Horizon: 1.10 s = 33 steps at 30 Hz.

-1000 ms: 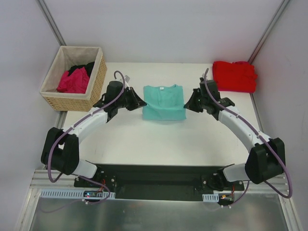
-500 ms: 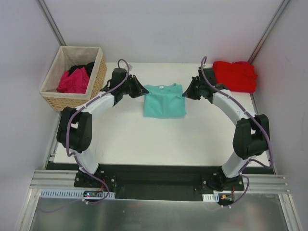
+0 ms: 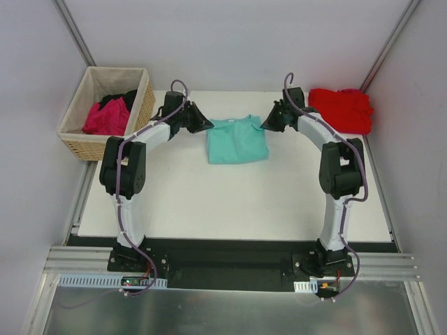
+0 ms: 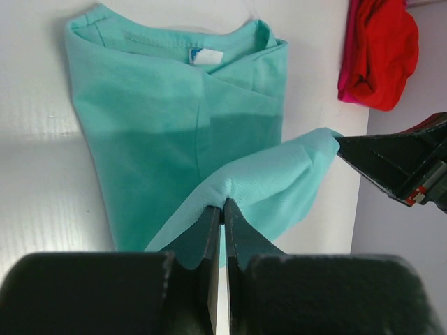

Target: Fold and stack the t-shirts

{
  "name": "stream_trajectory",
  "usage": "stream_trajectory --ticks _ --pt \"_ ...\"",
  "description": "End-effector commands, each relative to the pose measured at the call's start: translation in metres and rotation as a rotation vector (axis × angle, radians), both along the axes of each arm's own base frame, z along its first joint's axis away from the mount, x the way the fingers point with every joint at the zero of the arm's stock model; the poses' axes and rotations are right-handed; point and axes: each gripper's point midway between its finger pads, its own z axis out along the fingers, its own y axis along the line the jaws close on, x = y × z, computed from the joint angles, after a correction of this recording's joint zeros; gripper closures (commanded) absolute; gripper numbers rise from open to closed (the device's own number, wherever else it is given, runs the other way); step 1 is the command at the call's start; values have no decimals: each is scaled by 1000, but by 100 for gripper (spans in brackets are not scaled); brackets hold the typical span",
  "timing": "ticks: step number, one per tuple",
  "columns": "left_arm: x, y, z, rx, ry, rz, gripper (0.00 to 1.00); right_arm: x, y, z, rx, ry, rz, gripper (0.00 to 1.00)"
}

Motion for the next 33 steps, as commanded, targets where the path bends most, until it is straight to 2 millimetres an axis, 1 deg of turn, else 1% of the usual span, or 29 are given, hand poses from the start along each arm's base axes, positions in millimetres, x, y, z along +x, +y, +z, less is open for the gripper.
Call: stream_trajectory --ticks 1,3,5,6,7,8,9,11,13,14,15,16,17,18,19,20,21,22,23,24,25,26,27,28,29,30,31,32,33 --pt "24 10 14 -14 -59 9 100 31 2 7 45 -34 -3 99" --pt "32 16 15 -15 -65 23 100 43 2 11 52 -50 -7 99" --pt "37 20 9 -21 -55 24 100 50 0 1 54 -35 -14 99" --pt "42 24 11 -25 -59 33 100 57 2 8 63 -55 -9 99" --pt "45 24 7 -22 -55 34 100 60 1 6 64 -53 -11 99" --pt "47 25 5 -24 -53 34 100 62 2 -2 70 -38 -11 99" --pt "51 26 8 -27 -60 37 100 67 2 1 76 -47 -11 99" --pt "55 24 4 -30 -58 34 100 72 2 -8 79 -37 -11 99" --pt "58 24 -4 -30 -47 33 100 78 2 -8 86 -51 -12 97" --pt "61 23 -2 -33 -51 31 100 79 4 -14 91 -41 -8 87" --pt "62 23 -8 -33 -42 30 100 82 5 -14 94 -47 -8 57" --pt "64 23 -11 -31 -39 31 100 84 7 -12 99 -58 -3 44" --pt "65 23 -12 -31 -38 31 100 86 7 -13 99 -61 -3 26" --pt "66 23 -14 -27 -39 34 100 88 7 -14 94 -72 2 3" --pt "67 24 -14 -21 -43 38 98 91 6 -12 87 -87 6 4" --pt "66 26 -17 -7 -47 40 80 92 4 -12 73 -97 0 4" --pt "67 29 -9 9 -72 56 64 95 2 0 61 -137 9 3" --pt "67 32 -5 22 -88 66 52 95 1 6 55 -156 7 3" --pt "64 35 -6 40 -101 71 29 94 -1 7 45 -174 3 3" --pt "65 41 14 58 -149 100 16 93 -3 28 41 -221 11 3" --pt "63 44 22 69 -167 108 3 91 -4 35 40 -238 10 3" --pt "60 48 25 87 -180 118 1 88 -5 39 35 -248 12 3" --pt "58 50 45 89 -219 129 1 85 -4 46 33 -261 18 4" --pt "56 52 53 92 -236 132 1 80 -2 66 37 -294 27 3" --pt "52 52 59 86 -241 132 1 75 -1 73 40 -303 36 3" --pt "46 50 76 68 -263 128 1 67 3 72 39 -300 50 3" --pt "41 46 83 46 -268 105 1 60 4 91 42 -330 57 4" --pt "35 42 87 20 -256 101 1 55 6 96 42 -339 65 3" --pt "27 34 99 -2 -273 77 1 45 10 93 44 -326 78 3"
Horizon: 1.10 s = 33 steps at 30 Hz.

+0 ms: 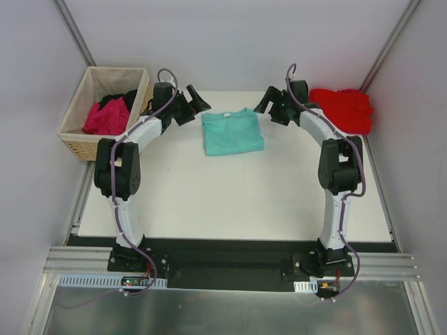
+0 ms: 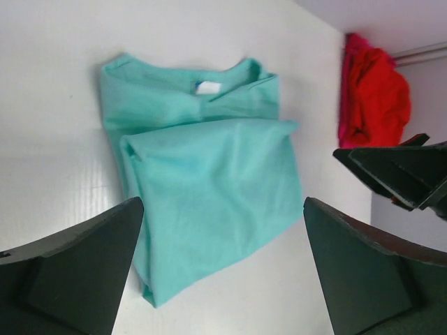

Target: Fold and stack the t-shirts

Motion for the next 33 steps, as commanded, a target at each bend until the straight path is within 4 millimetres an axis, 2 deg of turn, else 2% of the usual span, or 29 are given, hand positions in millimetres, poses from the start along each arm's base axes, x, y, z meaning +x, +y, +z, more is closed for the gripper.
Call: stream_trajectory --ticks 1,2,4,6,7,8,12,17,18,21,27,33 --pt "-17 -14 92 -71 -184 -49 1 -19 17 98 27 -220 61 3" --pt "-23 -19 93 -85 -176 -63 1 -24 20 108 33 -233 70 3" --pt "-34 -36 99 -98 -186 -97 1 -34 26 103 39 -214 85 3" --pt "-40 -47 91 -117 -164 -116 1 -39 31 98 56 -192 90 3" --pt "-45 -53 81 -128 -141 -128 1 -43 30 91 59 -175 91 3" --pt "-45 -58 83 -154 -156 -131 1 -43 31 90 64 -178 88 3" --pt "-43 -70 61 -202 -144 -166 1 -45 29 81 63 -168 86 3" --pt "-34 -77 32 -227 -111 -178 1 -39 34 82 82 -175 101 3" --pt "-32 -77 29 -230 -112 -177 1 -37 35 74 83 -161 101 3" --pt "-30 -79 13 -232 -89 -177 1 -31 40 70 93 -153 109 3" --pt "-27 -81 -11 -244 -45 -174 1 -27 54 42 118 -92 122 3" --pt "-29 -80 -26 -241 -20 -164 1 -28 66 6 168 -14 132 3"
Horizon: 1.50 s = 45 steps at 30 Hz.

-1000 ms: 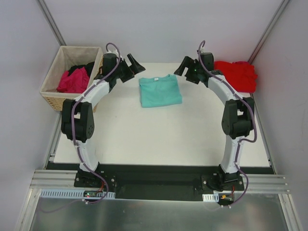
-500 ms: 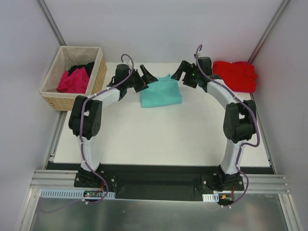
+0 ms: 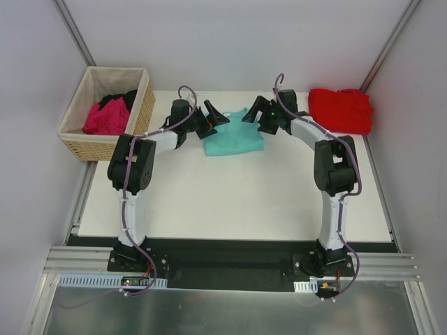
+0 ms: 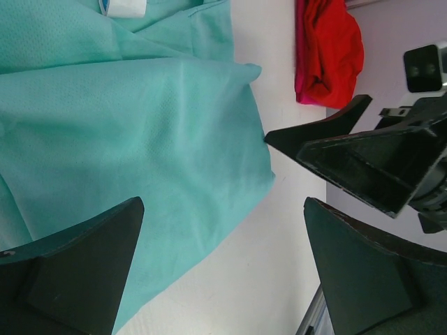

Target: Fold and stack the t-shirts

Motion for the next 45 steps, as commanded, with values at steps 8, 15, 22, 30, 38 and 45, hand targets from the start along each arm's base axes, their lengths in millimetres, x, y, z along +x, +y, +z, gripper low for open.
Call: stream_trajectory --ticks 8,15,22,30,38,45 --pt "-7 0 -15 -12 -5 -16 1 0 28 -7 80 13 46 3" --pt "-29 7 -35 17 36 -17 1 -32 26 -47 54 85 43 3" --pt "-67 21 -50 49 69 0 1 -89 17 -73 4 141 30 4" --pt "-146 27 -66 84 126 -32 1 -180 20 -93 -75 192 81 3" --pt "-234 24 -57 140 100 -53 1 -278 18 -99 -149 201 136 3" --pt "-270 41 -56 170 94 -48 1 -312 17 -95 -206 177 139 3"
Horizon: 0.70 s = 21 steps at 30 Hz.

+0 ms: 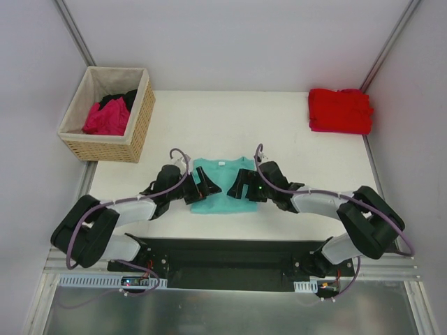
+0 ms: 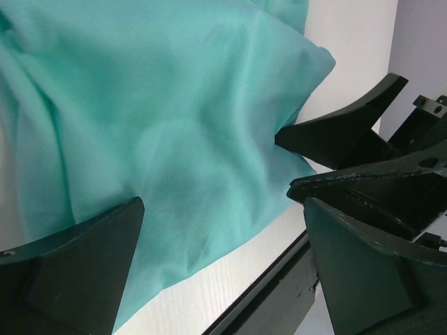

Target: Fold and stack the t-shirts

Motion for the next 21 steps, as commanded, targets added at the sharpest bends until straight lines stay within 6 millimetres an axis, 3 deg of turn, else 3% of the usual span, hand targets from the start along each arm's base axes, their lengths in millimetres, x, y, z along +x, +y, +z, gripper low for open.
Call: stream_trajectory --ticks 1,2,11,17,21 --pt "-6 12 9 33 -52 30 1 -29 -29 -26 -168 94 -50 3" --pt "-7 15 9 53 -45 34 1 -25 -28 -16 -176 60 -37 3" --pt "14 9 82 52 -210 1 1 10 -30 60 -285 -119 -28 3" --pt "20 14 79 71 -192 1 1 20 -49 91 -351 -174 -45 3" --pt "27 22 59 105 -152 17 1 28 -69 84 -399 -154 -76 2"
